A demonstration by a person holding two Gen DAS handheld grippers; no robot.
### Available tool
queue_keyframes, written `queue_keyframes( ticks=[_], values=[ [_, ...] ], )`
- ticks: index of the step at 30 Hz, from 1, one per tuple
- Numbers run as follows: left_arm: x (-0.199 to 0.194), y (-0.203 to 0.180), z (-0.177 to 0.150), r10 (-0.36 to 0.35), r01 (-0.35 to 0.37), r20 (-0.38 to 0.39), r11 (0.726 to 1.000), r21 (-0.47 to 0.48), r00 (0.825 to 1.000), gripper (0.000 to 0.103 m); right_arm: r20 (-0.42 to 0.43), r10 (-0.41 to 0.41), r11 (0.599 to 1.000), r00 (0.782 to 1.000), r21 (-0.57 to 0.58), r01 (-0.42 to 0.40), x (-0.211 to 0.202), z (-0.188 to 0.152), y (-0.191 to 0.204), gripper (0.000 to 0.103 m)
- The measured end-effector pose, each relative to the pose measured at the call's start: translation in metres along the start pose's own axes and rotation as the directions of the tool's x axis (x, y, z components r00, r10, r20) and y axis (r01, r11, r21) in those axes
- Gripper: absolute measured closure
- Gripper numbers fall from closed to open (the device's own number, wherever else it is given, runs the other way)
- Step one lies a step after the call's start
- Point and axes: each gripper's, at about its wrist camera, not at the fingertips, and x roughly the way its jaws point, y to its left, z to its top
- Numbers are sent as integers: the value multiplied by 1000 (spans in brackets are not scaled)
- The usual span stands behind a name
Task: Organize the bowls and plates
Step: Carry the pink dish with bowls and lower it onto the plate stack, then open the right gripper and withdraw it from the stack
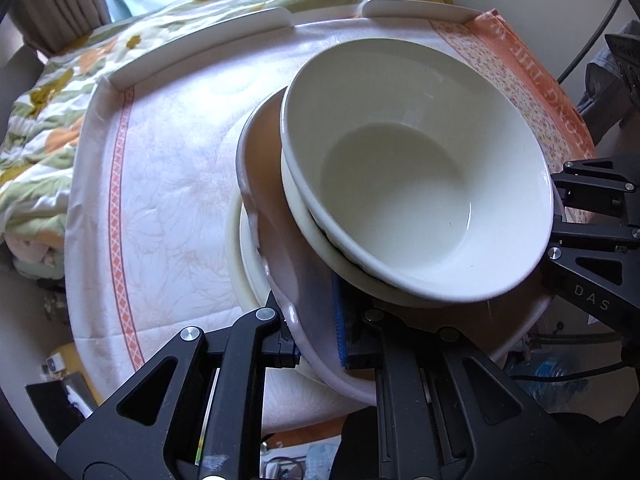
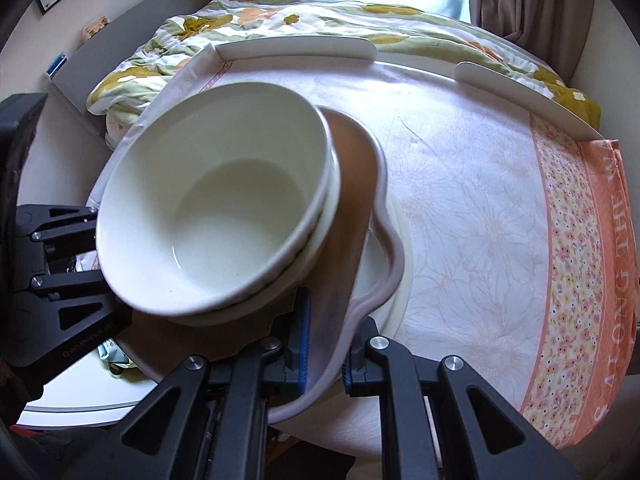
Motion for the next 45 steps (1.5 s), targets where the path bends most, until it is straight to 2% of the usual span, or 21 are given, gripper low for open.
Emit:
queue_keyframes(
  ticks=[7,10,15,21,22,23,26,29,31,33,35,36,37,38,39,42,45],
  values=[
    [-1,-1,1,30,-30,-4,1000,-4,1000,92,-3,3,999,1000,35,-3,1,-1,-1,91],
    [-2,0,0,20,-21,-9,1000,-8,1000,90,-12,8,999,1000,51,-7,0,-1,-3,91],
    [-18,5,5,60,-59,19,998,-12,998,87,-10,-6,997,1000,83,7,-7,2,-5,91],
    [-44,7,2,69,-69,36,998,-3,997,86,11,-35,991,999,133,33,-33,0,-9,91],
    [-49,8,0,67,-67,39,998,-4,997,83,20,-43,989,999,145,40,-40,-1,-9,91],
    [-57,9,-3,69,-69,48,998,-8,996,78,34,-48,987,998,158,42,-49,-4,-10,91],
    [-87,13,-14,99,-96,110,995,-34,989,75,85,-68,981,994,187,51,-78,-13,-8,91],
    [-122,19,-19,83,-66,189,993,-94,978,75,150,-84,980,985,189,55,-109,-20,-2,91],
    [-155,20,-18,78,-45,267,991,-128,961,74,194,-92,981,977,186,55,-128,-20,3,91],
    [-191,17,-18,102,-51,354,987,-150,930,59,252,-104,982,962,181,59,-154,-18,9,89],
    [-224,13,-19,138,-69,434,983,-171,890,10,314,-119,983,942,170,68,-181,-15,14,74],
    [-242,11,-20,160,-80,483,980,-182,861,5,346,-128,983,930,167,73,-194,-15,15,52],
    [-254,8,-20,173,-86,515,978,-188,840,2,368,-134,983,920,166,76,-204,-14,17,29],
    [-267,5,-21,183,-90,546,977,-193,817,2,398,-141,983,906,168,79,-217,-14,19,20],
    [-275,2,-20,188,-91,559,976,-197,807,2,431,-150,982,890,170,84,-230,-14,20,12],
    [-294,-4,-21,215,-93,590,969,-230,779,0,492,-198,976,848,177,125,-257,-15,24,9],
    [-309,-11,-24,216,-63,627,965,-256,748,0,556,-250,966,793,194,168,-280,-18,25,1]
  ],
)
